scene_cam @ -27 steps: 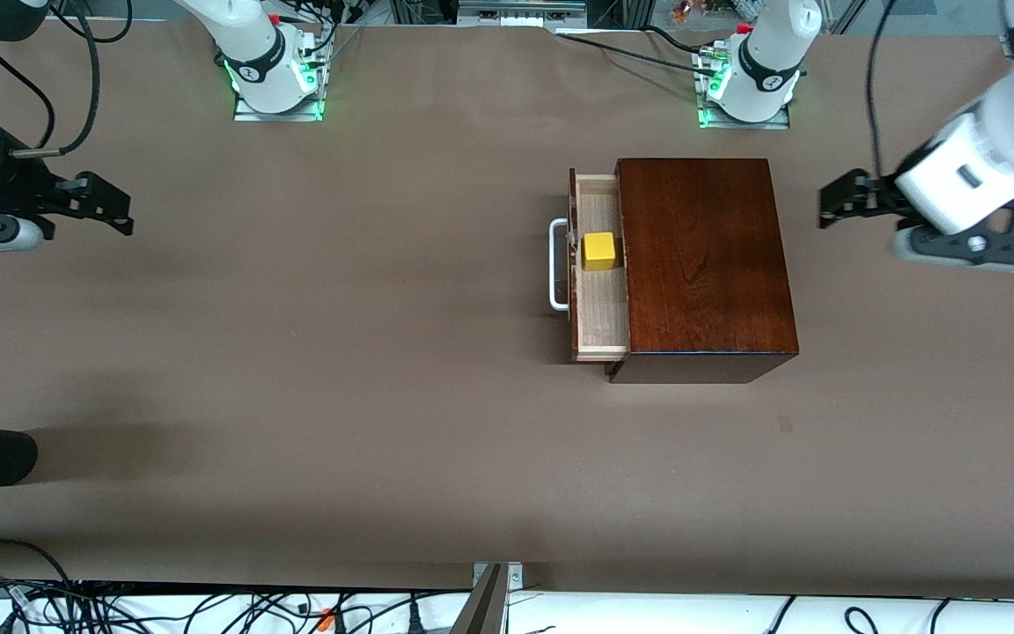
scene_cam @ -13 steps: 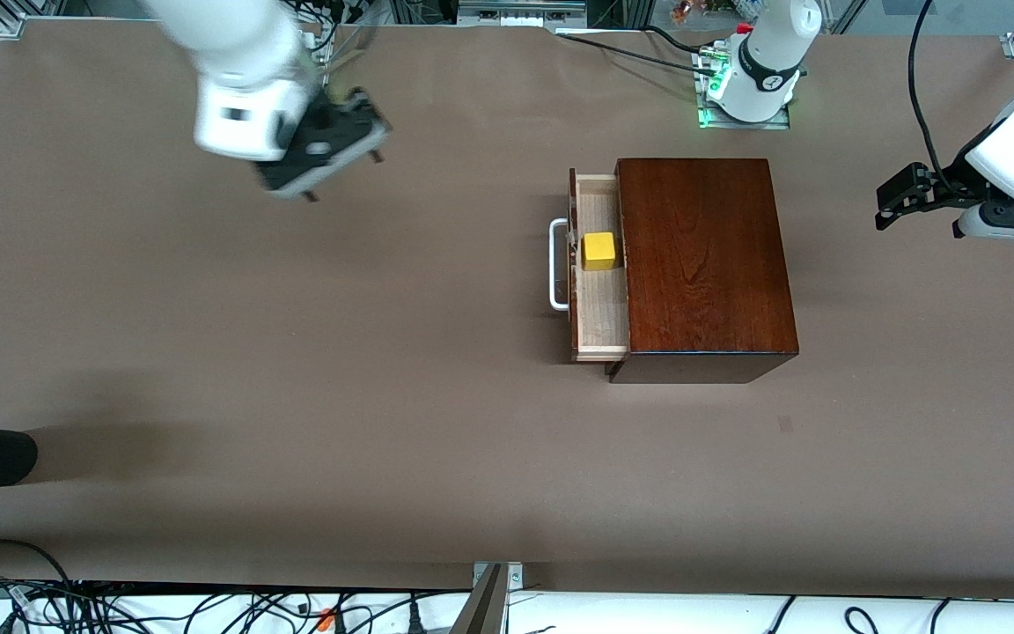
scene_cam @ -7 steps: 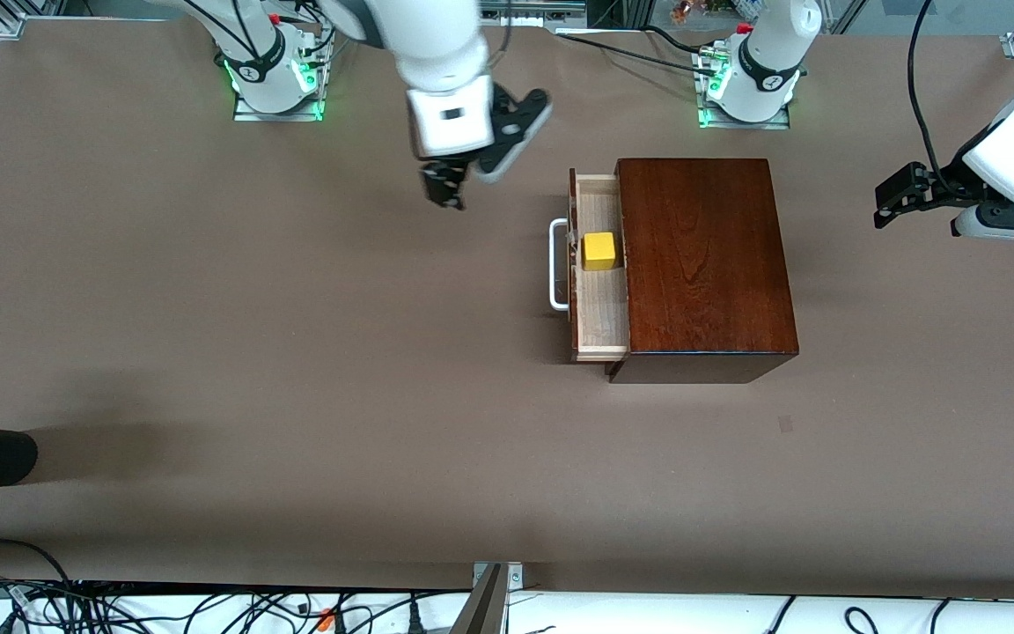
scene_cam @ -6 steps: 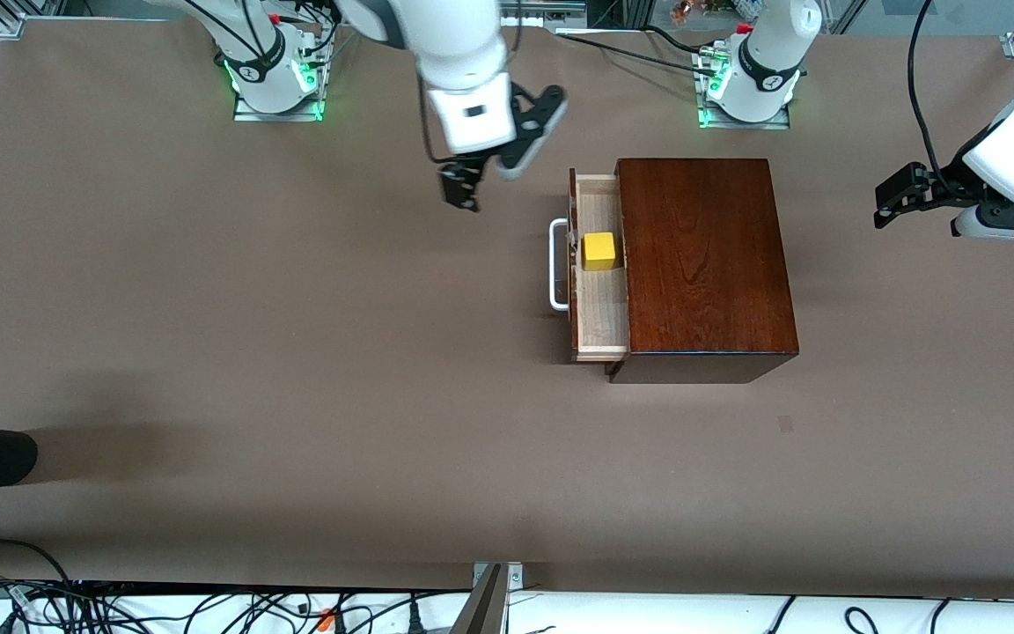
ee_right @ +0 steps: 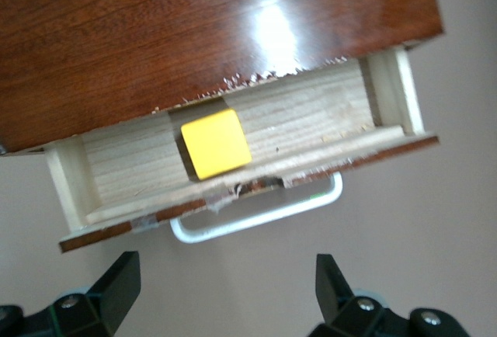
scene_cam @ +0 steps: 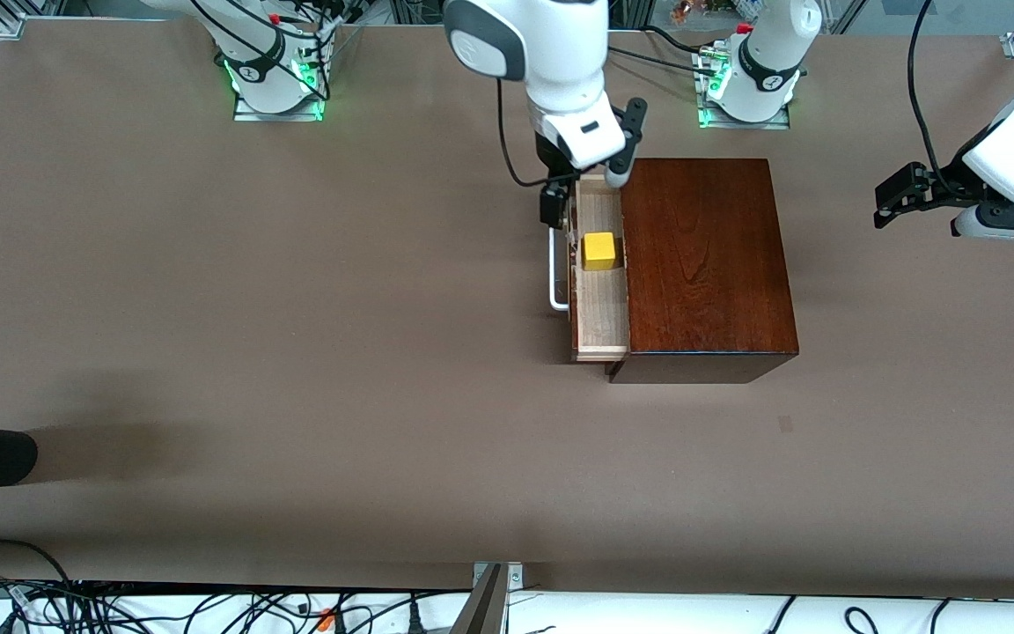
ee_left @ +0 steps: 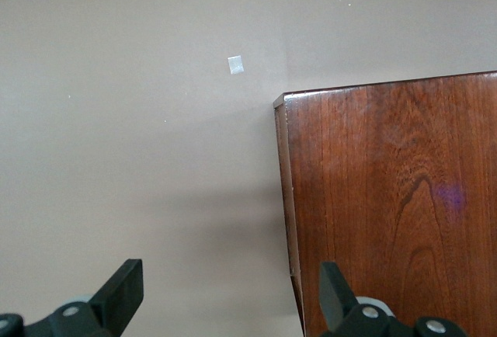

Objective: Open drawer, take yellow block, close drawer
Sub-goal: 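Lower the right gripper into the drawer and grasp the yellow cube, then lift the yellow cube out of the drawer with the right gripper, then carry the cube with the right gripper while the left gripper reaches the drawer, then close the drawer with the left gripper while the right gripper lowers the cube, then open the right gripper and raise it while the left gripper presses the drawer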

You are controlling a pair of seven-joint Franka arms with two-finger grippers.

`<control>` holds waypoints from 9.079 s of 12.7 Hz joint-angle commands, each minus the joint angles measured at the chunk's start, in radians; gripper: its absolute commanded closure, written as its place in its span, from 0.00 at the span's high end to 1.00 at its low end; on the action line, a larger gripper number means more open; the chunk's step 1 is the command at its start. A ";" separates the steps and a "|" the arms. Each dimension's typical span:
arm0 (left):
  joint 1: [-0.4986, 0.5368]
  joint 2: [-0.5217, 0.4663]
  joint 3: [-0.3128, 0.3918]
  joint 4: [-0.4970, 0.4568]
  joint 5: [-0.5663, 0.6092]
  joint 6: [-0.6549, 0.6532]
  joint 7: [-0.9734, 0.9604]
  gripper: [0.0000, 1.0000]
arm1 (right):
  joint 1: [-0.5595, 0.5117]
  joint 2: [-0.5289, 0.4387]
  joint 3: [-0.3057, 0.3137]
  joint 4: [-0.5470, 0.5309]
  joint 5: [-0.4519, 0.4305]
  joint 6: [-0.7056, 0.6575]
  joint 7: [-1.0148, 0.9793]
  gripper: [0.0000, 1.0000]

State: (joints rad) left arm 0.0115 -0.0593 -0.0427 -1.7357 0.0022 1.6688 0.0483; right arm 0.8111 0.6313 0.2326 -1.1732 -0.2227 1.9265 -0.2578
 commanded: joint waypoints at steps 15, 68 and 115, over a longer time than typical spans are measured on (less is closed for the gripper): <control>-0.007 -0.002 -0.016 0.018 0.022 -0.037 0.013 1.00 | 0.080 0.206 -0.042 0.070 -0.098 0.204 -0.120 1.00; -0.004 -0.001 -0.020 0.036 0.022 -0.070 0.012 1.00 | -0.608 -0.018 -0.052 0.167 0.209 -0.293 -0.118 0.05; -0.229 0.713 -0.450 0.249 0.306 0.060 0.832 0.04 | -0.685 -0.559 -0.236 -0.425 0.241 -0.282 0.154 1.00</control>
State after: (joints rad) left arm -0.2414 0.6592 -0.5114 -1.4875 0.2784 1.7724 0.8520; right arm 0.1330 0.0672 -0.0013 -1.6258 0.0044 1.6775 -0.0912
